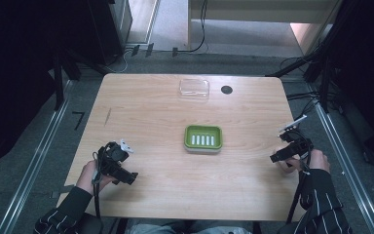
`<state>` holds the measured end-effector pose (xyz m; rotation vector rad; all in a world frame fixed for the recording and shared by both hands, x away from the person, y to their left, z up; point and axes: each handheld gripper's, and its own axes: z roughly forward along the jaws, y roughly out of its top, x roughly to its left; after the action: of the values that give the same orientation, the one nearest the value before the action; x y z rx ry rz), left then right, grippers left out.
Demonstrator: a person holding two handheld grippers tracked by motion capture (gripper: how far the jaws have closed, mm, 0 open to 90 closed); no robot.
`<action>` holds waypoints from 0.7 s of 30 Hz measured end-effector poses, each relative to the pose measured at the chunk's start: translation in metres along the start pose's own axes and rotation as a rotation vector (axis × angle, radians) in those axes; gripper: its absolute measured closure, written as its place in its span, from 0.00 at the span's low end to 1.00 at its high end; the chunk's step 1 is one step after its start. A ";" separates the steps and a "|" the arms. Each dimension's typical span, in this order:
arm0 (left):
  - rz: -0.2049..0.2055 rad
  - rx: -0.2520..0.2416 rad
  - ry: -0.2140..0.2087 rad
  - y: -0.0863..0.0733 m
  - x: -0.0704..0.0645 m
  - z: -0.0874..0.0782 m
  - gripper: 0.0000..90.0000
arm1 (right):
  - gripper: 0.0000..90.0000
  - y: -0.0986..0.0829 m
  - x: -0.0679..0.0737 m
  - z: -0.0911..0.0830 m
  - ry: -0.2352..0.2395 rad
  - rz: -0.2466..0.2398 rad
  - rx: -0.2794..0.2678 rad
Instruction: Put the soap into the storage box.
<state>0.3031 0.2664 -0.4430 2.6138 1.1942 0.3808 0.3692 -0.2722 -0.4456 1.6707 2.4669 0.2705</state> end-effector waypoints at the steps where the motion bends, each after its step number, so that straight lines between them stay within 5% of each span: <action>1: 0.000 0.000 0.000 0.000 0.000 0.000 0.01 | 0.10 0.000 -0.001 0.001 0.003 0.002 0.003; 21: -0.004 0.001 0.000 0.000 0.000 0.001 0.01 | 0.16 0.006 -0.012 0.023 0.002 0.022 0.074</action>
<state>0.3034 0.2662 -0.4438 2.6122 1.1990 0.3791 0.3841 -0.2796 -0.4660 1.7286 2.4903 0.1852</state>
